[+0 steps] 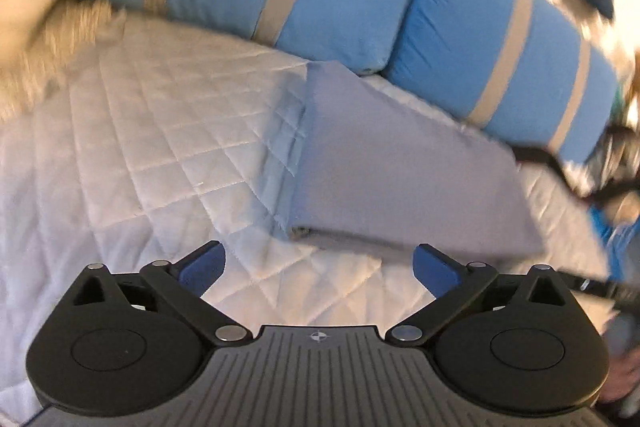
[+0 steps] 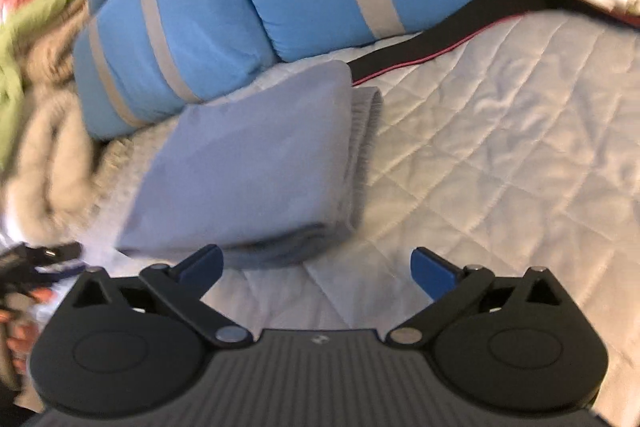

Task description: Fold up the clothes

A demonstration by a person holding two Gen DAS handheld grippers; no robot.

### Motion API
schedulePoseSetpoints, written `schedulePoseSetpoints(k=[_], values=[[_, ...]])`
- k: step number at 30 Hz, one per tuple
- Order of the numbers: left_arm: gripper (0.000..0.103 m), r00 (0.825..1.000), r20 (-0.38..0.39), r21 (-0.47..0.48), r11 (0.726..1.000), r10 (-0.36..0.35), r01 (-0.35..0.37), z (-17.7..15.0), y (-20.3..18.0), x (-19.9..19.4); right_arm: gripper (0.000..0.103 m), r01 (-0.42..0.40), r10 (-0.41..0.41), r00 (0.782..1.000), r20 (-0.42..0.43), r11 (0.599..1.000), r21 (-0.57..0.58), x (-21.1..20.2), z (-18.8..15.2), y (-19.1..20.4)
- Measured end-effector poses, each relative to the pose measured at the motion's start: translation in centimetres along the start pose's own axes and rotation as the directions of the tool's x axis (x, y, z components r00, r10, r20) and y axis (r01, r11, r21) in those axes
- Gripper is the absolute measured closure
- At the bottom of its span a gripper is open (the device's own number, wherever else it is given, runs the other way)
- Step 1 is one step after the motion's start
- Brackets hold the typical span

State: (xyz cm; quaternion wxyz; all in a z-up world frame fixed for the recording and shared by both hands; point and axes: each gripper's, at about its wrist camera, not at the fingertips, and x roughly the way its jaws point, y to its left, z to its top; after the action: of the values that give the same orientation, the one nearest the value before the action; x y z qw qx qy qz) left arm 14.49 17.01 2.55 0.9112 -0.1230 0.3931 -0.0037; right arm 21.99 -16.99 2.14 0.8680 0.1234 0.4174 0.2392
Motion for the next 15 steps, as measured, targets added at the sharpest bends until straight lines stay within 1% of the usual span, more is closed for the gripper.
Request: schedulePoseSetpoints(k=[2,4,6,8,12,15], values=[[0.0,0.999,-0.004,0.064,0.997,0.036,-0.036,-1.1,-1.8,-0.5,0.0,0.026,-0.026,1.0,0.011,0.999,-0.027,-0.4,-1.0,0.6],[0.0,0.998,-0.002,0.095,0.993,0.065,-0.064,-2.2,-3.4,-0.7,0.0,0.05,-0.049,0.998,0.027,0.998,-0.042,-0.6,-2.0,1.1],[0.0,0.996,0.001,0.109,0.99,0.095,-0.094,-3.4,-4.6,-0.6,0.0,0.074,-0.072,0.997,0.035,0.995,-0.072,-0.8,-3.0,1.8],[0.0,0.992,-0.001,0.117,0.985,0.124,-0.123,-4.6,-5.8,-0.4,0.0,0.105,-0.101,0.994,0.035,0.986,-0.127,-1.0,-4.2,2.8],[0.0,0.992,0.001,0.098,0.987,0.124,-0.124,-6.7,-6.7,0.1,0.0,0.123,-0.117,0.992,0.044,0.974,-0.191,-1.2,-6.3,4.3],[0.0,0.986,0.01,0.12,0.979,0.165,-0.165,-8.4,-7.3,1.0,0.0,0.168,-0.161,0.986,0.05,0.957,-0.235,-1.0,-7.7,5.1]])
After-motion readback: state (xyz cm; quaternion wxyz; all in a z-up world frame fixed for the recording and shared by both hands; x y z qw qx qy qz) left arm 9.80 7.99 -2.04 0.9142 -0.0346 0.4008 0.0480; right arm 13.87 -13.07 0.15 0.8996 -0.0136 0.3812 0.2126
